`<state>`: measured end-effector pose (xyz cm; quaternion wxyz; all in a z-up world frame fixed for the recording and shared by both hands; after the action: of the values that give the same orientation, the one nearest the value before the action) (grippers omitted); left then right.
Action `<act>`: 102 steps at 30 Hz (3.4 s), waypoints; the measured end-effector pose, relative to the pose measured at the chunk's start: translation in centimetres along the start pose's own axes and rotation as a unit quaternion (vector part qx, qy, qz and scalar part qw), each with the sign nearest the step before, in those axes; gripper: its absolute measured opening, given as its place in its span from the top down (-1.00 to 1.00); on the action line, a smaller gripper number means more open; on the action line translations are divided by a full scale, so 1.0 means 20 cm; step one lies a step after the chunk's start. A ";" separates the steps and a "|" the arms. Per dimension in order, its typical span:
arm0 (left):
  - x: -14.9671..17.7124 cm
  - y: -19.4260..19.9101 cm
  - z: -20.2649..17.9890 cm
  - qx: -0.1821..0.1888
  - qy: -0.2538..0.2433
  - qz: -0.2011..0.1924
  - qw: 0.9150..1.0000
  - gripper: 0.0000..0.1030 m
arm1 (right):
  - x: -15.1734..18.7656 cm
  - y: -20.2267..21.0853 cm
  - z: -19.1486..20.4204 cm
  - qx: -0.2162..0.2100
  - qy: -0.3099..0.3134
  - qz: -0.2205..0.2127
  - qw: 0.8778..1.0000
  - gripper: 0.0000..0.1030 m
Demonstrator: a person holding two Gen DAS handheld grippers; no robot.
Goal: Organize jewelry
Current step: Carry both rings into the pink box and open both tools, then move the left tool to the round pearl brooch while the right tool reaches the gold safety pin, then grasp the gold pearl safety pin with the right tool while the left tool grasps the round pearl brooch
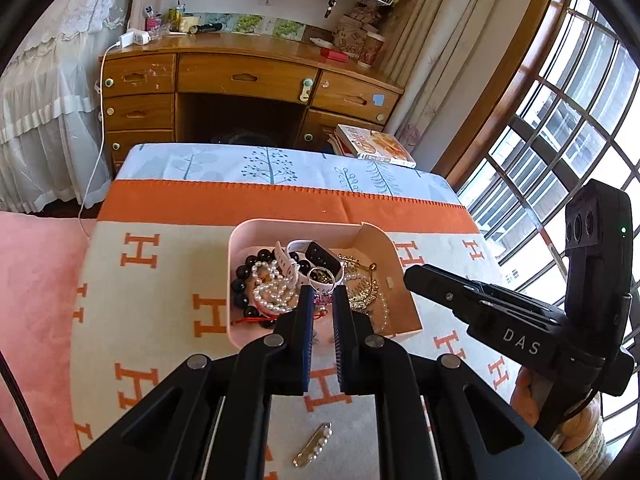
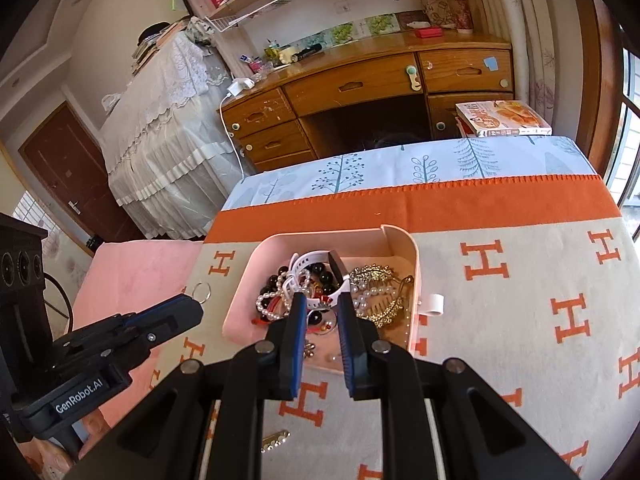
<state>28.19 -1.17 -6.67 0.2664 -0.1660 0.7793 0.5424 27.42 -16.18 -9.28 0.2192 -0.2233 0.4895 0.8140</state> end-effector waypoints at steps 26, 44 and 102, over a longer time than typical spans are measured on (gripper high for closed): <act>0.09 0.04 0.02 -0.029 -0.017 0.004 0.999 0.19 | 0.13 0.06 -0.02 0.013 -0.008 0.015 1.000 0.66; 0.38 0.27 0.19 -0.084 -0.020 -0.018 0.996 0.14 | 0.50 -0.04 0.16 -0.027 -0.026 0.119 0.992 0.66; 0.60 -0.21 0.05 -0.044 0.000 0.054 0.998 0.13 | 0.72 -0.07 0.00 -0.043 0.042 0.089 0.994 0.85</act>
<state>21.04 -1.28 -17.21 0.2289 -0.1349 0.7627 0.5897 16.66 -13.68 -18.60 0.1152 -0.2215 0.4810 0.8404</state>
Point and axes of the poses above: each gripper's, at about its wrist camera, not at the fingertips, and y roughly against the way its jaws point, z to its left, x to its underside, the point moved 3 cm from there along -y, roughly the way its jaws point, and after that the axes turned 3 degrees about -x, right-handed, at the moved point
